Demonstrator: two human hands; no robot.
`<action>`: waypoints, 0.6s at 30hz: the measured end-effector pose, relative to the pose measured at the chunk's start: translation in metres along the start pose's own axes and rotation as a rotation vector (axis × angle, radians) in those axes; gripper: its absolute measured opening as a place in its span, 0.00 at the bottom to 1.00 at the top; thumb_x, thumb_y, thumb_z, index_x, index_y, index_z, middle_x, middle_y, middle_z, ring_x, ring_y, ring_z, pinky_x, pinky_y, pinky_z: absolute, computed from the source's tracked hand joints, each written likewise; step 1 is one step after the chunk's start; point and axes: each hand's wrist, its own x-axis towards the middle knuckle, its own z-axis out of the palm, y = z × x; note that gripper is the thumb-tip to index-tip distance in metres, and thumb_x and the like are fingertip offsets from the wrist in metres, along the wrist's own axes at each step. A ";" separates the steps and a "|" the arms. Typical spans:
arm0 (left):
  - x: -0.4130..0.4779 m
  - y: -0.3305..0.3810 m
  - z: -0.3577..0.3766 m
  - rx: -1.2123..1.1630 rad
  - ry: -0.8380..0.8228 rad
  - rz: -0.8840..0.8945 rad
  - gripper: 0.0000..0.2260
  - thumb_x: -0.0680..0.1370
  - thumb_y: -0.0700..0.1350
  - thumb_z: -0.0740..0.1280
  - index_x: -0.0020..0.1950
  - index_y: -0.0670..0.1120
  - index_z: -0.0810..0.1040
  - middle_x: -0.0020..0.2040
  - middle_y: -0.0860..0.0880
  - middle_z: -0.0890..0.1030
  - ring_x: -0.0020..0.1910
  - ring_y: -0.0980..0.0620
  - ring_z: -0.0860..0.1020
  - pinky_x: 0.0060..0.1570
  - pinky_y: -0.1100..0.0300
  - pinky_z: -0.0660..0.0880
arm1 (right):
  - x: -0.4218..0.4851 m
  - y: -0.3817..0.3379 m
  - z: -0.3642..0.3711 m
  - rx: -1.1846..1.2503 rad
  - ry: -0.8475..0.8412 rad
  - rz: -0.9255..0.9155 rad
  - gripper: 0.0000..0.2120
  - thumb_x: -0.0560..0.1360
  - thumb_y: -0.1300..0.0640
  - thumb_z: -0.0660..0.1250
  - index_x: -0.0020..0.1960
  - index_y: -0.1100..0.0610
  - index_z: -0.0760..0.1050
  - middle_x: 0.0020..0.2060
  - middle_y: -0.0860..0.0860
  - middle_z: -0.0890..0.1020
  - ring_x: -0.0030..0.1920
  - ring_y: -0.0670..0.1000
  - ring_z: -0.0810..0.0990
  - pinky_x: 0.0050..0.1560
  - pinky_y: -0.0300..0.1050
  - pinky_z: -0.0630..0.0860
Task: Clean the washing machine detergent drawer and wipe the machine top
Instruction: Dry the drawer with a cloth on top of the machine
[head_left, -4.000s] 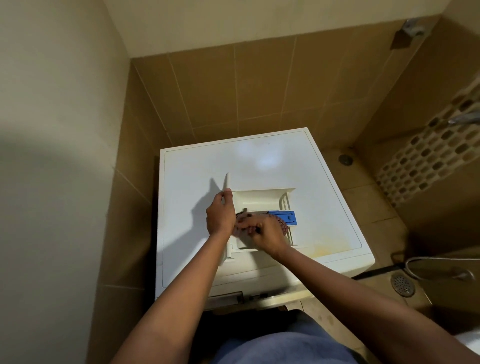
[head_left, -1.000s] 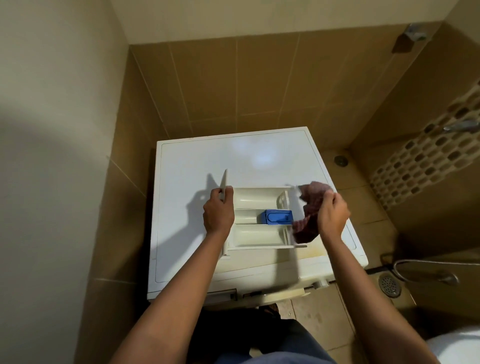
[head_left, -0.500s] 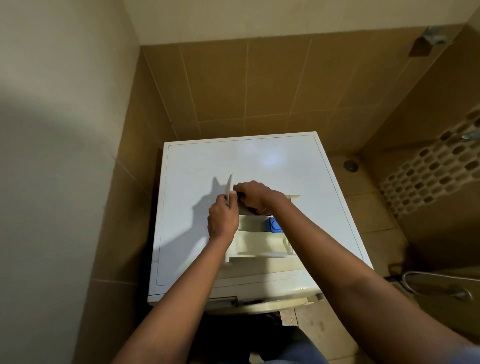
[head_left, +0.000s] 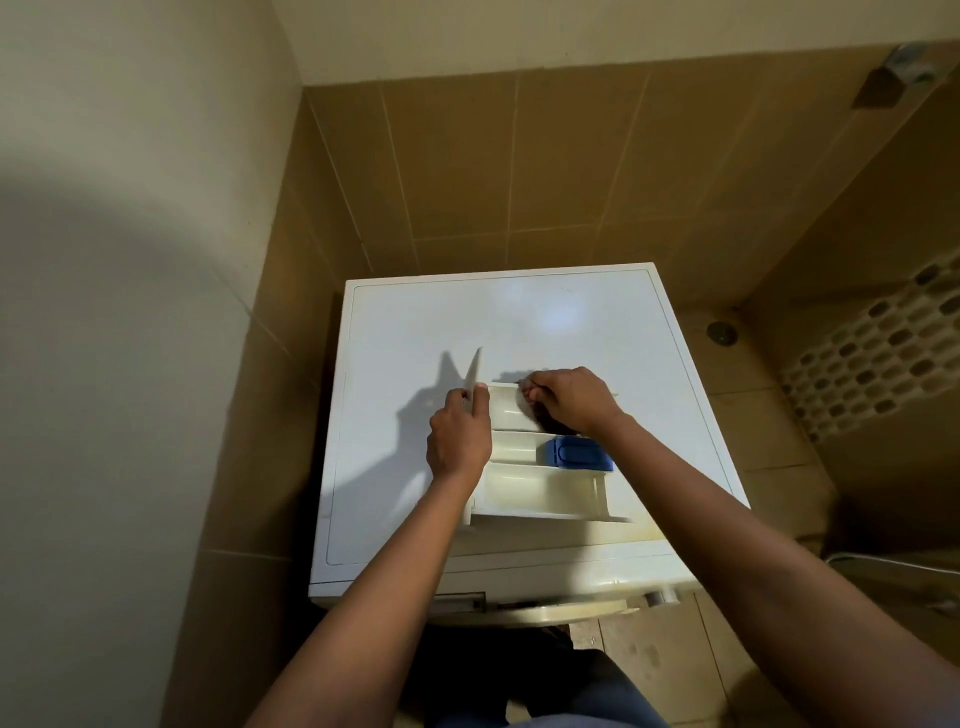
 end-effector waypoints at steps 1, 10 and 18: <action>0.000 0.000 0.000 -0.002 0.000 -0.004 0.22 0.81 0.61 0.53 0.65 0.48 0.73 0.59 0.44 0.78 0.55 0.41 0.77 0.49 0.53 0.72 | -0.004 0.007 -0.002 0.007 0.000 0.014 0.14 0.80 0.53 0.57 0.60 0.49 0.78 0.53 0.53 0.83 0.51 0.58 0.80 0.49 0.46 0.74; -0.001 0.000 0.000 0.000 0.013 0.001 0.22 0.82 0.60 0.53 0.64 0.46 0.73 0.59 0.44 0.78 0.55 0.42 0.77 0.48 0.55 0.71 | -0.036 0.051 -0.005 0.043 -0.036 0.232 0.15 0.81 0.51 0.56 0.66 0.47 0.72 0.58 0.52 0.79 0.59 0.55 0.73 0.53 0.53 0.75; -0.003 0.001 0.002 0.024 0.005 -0.016 0.24 0.81 0.61 0.53 0.67 0.46 0.71 0.61 0.43 0.77 0.57 0.41 0.76 0.51 0.52 0.72 | -0.048 0.041 -0.003 0.253 0.104 0.382 0.12 0.79 0.55 0.62 0.61 0.55 0.77 0.54 0.56 0.80 0.54 0.58 0.77 0.51 0.54 0.78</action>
